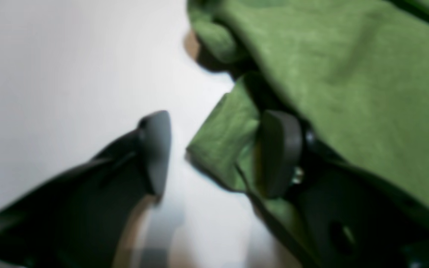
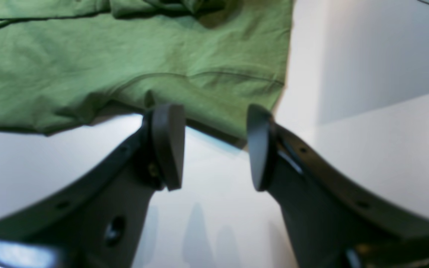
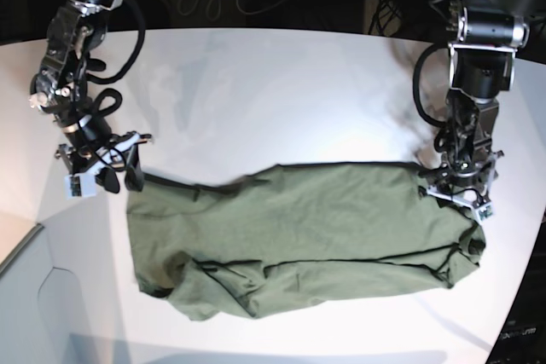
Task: Layout the t-shirt on the table in an organized manner, then fold the t-shirt properly
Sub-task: 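Open both grippers and regrasp the two ends of the shirt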
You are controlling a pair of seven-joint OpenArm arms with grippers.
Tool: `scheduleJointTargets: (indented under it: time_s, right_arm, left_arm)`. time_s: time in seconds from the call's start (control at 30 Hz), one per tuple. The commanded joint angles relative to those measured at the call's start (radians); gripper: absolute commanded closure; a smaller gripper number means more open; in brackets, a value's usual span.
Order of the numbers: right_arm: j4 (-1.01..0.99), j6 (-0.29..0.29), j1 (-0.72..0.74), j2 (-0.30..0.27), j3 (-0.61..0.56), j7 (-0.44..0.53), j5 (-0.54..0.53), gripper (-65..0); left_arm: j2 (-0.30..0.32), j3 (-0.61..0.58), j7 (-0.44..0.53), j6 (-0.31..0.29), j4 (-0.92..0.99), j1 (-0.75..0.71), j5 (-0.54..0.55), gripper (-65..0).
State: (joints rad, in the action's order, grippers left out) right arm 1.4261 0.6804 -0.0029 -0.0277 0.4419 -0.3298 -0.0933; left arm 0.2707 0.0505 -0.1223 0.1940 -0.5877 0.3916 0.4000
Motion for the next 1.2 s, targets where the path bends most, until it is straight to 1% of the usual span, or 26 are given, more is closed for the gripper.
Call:
scheduleJointTargets:
  time_s: [0.0, 0.1, 0.23, 0.3, 0.33, 0.4, 0.57, 0.63, 0.8, 0.87, 1.07, 1.17]
  right_arm:
    - [0.014, 0.018, 0.019, -0.010, 0.001, 0.025, -0.020, -25.2]
    - [0.003, 0.018, 0.022, -0.010, 0.001, 0.025, -0.018, -25.2]
    - [-0.075, 0.018, 0.067, -0.041, -0.001, 0.025, -0.018, -25.2]
    - [-0.127, 0.018, 0.088, -0.071, -0.004, 0.027, -0.018, -25.2]
    - [-0.163, 0.018, 0.097, -0.081, -0.007, 0.028, -0.018, -25.3]
    - [-0.227, 0.018, 0.126, -0.093, -0.007, 0.030, -0.020, -26.3]
    - [-0.301, 0.018, 0.157, -0.093, -0.010, 0.030, -0.020, -34.8]
    - [-0.318, 0.018, 0.172, -0.093, -0.010, 0.030, -0.018, -37.0]
    - [-0.423, 0.018, 0.238, -0.094, -0.010, 0.031, -0.018, -37.5]
    - [-0.473, 0.018, 0.263, -0.114, -0.010, 0.031, -0.018, -37.5]
    - [-0.606, 0.018, 0.330, -0.142, -0.010, 0.033, -0.018, -37.5]
    - [-0.643, 0.018, 0.337, -0.142, -0.010, 0.033, -0.018, -37.4]
  left_arm:
    - [0.012, 0.002, 0.013, 0.000, -0.008, 0.020, -0.005, -31.2]
    - [0.011, 0.002, 0.013, 0.000, -0.007, 0.020, -0.005, -21.8]
    - [0.011, 0.009, 0.013, 0.000, -0.007, 0.017, -0.005, -8.6]
    - [0.011, 0.010, 0.013, 0.000, -0.007, 0.016, -0.003, -1.7]
    - [0.011, 0.010, 0.011, 0.002, -0.007, 0.014, 0.001, 0.0]
    - [0.011, 0.010, 0.011, 0.002, -0.015, -0.006, 0.004, -0.4]
    - [0.011, 0.012, 0.011, 0.002, -0.016, -0.016, 0.004, 0.0]
    - [0.011, 0.012, 0.011, 0.002, -0.016, -0.041, 0.004, 0.0]
    - [0.011, 0.012, 0.011, 0.002, -0.016, -0.050, -0.002, 0.0]
    - [0.012, 0.012, 0.011, 0.003, -0.012, -0.050, 0.004, 0.0]
    - [0.009, 0.012, 0.009, 0.003, -0.008, -0.052, -0.003, 0.0]
    - [0.009, 0.012, 0.009, 0.003, -0.008, -0.052, 0.001, 0.0]
